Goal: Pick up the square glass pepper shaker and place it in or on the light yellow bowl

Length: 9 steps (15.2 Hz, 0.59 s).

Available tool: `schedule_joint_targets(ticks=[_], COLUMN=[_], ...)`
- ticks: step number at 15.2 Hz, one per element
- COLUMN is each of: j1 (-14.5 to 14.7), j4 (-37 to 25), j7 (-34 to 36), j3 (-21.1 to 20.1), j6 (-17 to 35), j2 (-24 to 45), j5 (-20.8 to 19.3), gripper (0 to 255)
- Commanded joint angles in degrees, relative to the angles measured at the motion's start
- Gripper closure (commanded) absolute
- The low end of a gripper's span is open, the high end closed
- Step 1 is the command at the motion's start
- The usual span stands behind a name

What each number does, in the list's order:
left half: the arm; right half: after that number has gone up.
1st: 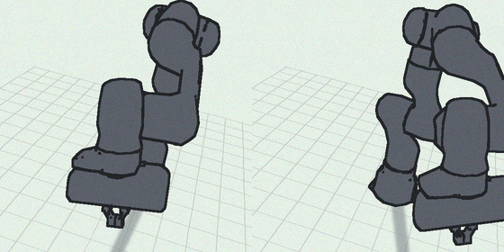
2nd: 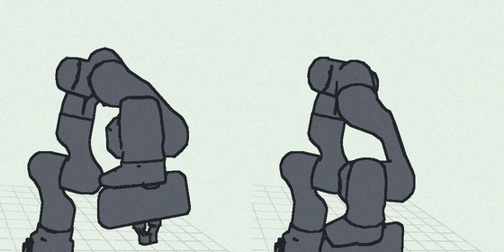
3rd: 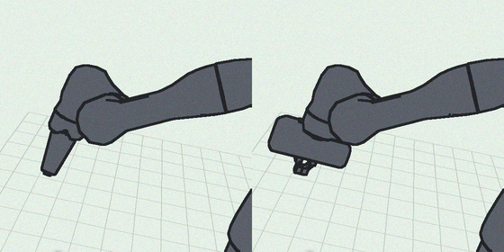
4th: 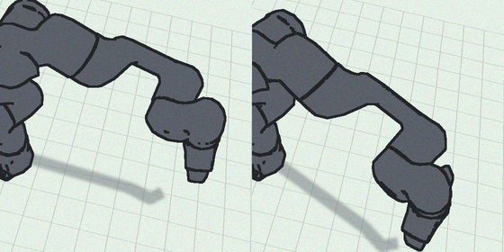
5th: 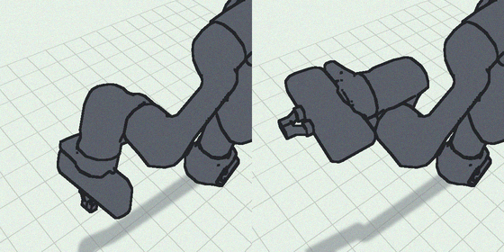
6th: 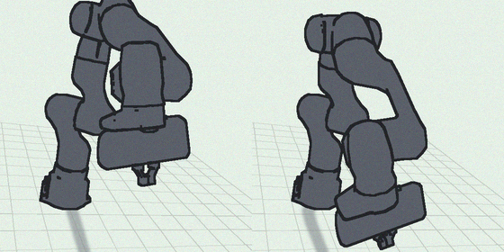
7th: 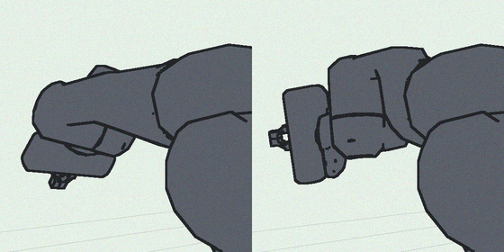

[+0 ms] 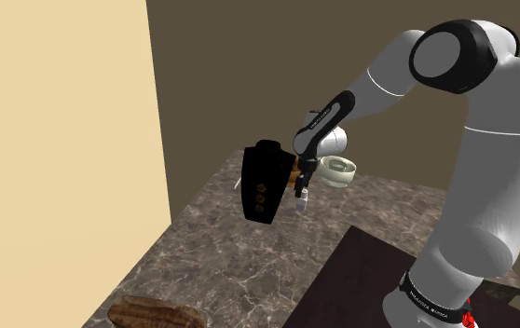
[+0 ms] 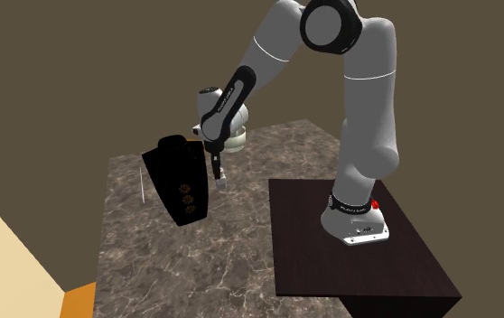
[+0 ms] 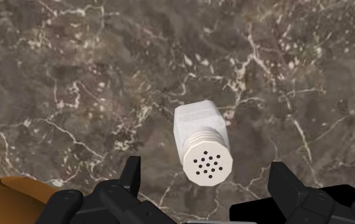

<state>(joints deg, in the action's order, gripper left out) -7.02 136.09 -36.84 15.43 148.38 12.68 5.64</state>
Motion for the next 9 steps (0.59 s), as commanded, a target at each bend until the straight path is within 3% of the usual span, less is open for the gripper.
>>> schedule_joint_targets(ticks=[1,2,3,9], j1=[0.0,0.0,0.0,0.0], j4=[0.0,0.0,0.0,0.0], j7=[0.0,0.0,0.0,0.0], j3=[0.0,0.0,0.0,0.0], j6=[0.0,0.0,0.0,0.0], j2=[0.0,0.0,0.0,0.0], j5=[0.0,0.0,0.0,0.0], gripper=[0,0,255,255])
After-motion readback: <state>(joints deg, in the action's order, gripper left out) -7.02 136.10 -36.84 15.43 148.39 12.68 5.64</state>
